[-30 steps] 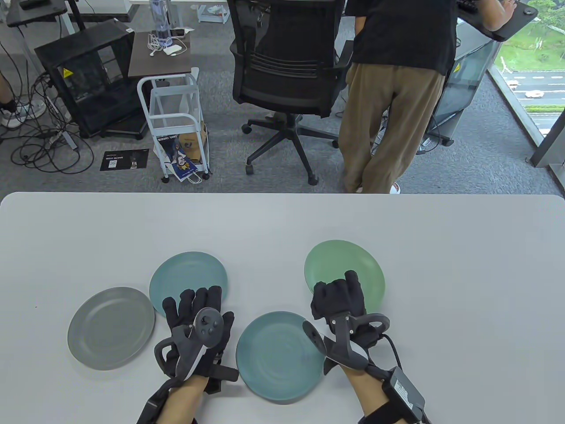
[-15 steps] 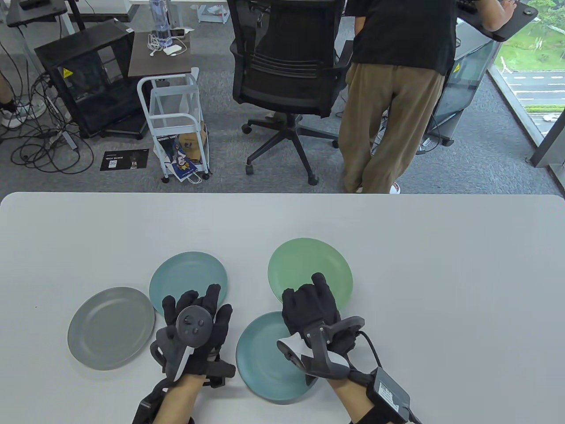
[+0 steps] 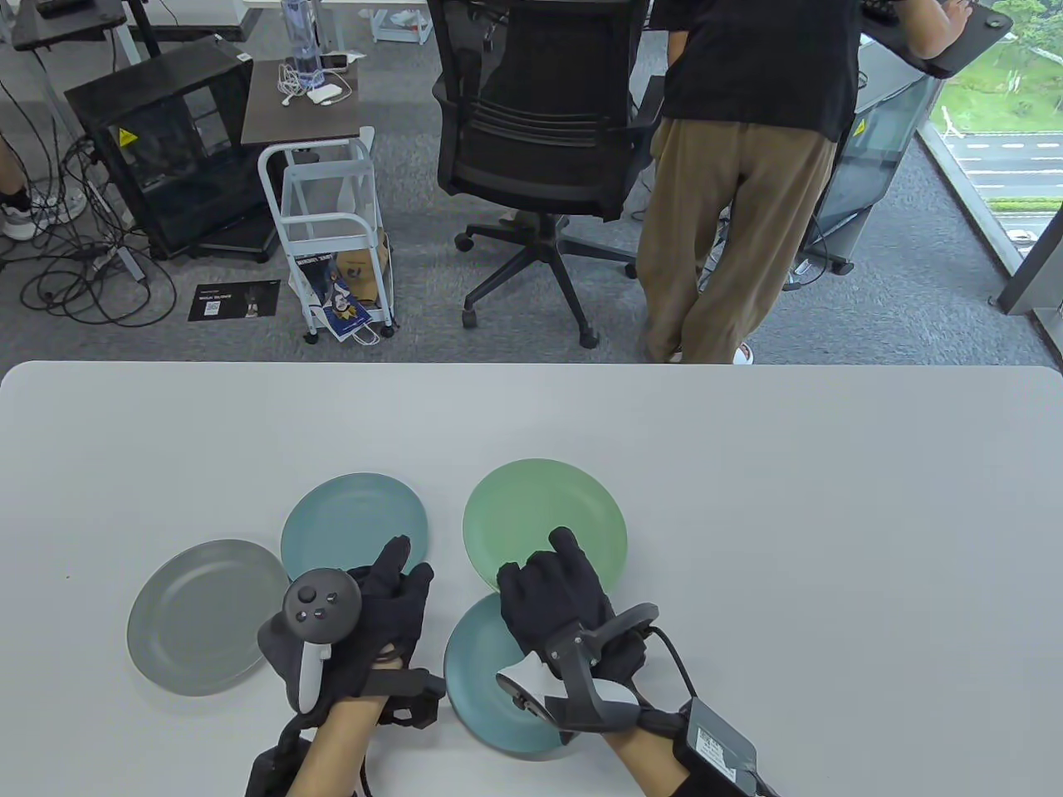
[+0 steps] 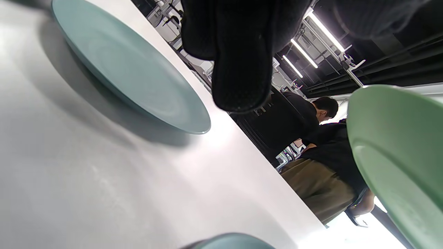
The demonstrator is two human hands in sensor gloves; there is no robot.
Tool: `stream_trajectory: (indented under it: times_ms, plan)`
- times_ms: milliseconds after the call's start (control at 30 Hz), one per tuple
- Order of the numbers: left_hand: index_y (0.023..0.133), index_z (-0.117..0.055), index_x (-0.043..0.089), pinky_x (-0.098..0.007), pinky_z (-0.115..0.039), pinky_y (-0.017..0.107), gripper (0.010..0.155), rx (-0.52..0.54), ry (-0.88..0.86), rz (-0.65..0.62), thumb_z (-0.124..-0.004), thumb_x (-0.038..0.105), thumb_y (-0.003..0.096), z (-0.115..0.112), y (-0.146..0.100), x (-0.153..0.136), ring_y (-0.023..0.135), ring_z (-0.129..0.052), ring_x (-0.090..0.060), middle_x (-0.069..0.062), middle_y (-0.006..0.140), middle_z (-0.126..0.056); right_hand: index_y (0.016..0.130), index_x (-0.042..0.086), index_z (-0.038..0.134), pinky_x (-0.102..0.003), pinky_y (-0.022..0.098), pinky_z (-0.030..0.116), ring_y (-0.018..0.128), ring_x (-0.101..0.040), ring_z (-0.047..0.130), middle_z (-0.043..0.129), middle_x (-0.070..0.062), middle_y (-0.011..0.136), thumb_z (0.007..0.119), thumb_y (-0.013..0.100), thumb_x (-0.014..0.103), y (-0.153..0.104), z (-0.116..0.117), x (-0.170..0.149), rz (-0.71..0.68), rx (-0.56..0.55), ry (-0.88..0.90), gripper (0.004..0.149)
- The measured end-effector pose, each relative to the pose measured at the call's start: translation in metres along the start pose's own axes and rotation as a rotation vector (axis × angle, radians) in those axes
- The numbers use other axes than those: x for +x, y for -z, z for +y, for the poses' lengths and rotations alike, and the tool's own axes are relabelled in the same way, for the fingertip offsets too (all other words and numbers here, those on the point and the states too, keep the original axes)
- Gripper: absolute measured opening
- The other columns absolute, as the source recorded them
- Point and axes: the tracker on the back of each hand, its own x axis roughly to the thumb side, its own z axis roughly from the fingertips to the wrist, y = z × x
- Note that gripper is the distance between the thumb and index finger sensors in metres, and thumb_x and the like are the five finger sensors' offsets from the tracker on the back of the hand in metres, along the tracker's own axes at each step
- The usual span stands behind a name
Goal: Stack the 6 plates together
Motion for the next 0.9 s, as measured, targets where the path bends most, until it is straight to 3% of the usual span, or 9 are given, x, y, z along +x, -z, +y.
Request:
stream_trajectory:
  times_ms: [533, 633, 900]
  plan:
    - [0.094, -0.07, 0.021, -0.046, -0.039, 0.081, 0.069, -0.124, -0.239, 0.092, -0.07, 0.061, 0.037, -0.004, 0.005, -0.012, 0.08, -0.086, -0.015, 0.006, 0.059, -0.106, 0.072, 0.024, 0.089, -0.049, 0.076, 0.058, 0.069, -0.009, 0.091, 0.092, 0.011, 0.05, 0.096, 0.04, 0.049, -0.002, -0.01, 0.026, -0.12, -0.029, 0.045, 0.041]
    - [0.093, -0.072, 0.019, -0.047, -0.039, 0.081, 0.071, -0.162, -0.356, 0.098, -0.071, 0.062, 0.0367, -0.005, 0.006, -0.014, 0.077, -0.088, -0.017, 0.005, 0.056, -0.107, 0.072, 0.025, 0.089, -0.049, 0.076, 0.058, 0.069, -0.009, 0.091, 0.092, 0.011, 0.05, 0.096, 0.04, 0.049, -0.003, -0.01, 0.029, -0.144, -0.024, 0.053, 0.041]
    - [0.088, -0.077, 0.018, -0.047, -0.046, 0.08, 0.057, -0.195, -0.349, 0.117, -0.074, 0.05, 0.04, -0.007, 0.008, -0.014, 0.071, -0.093, -0.014, 0.006, 0.05, -0.108, 0.072, 0.025, 0.09, -0.049, 0.076, 0.058, 0.07, -0.009, 0.091, 0.093, 0.011, 0.05, 0.096, 0.04, 0.049, -0.005, -0.008, 0.038, -0.187, -0.003, 0.064, 0.041]
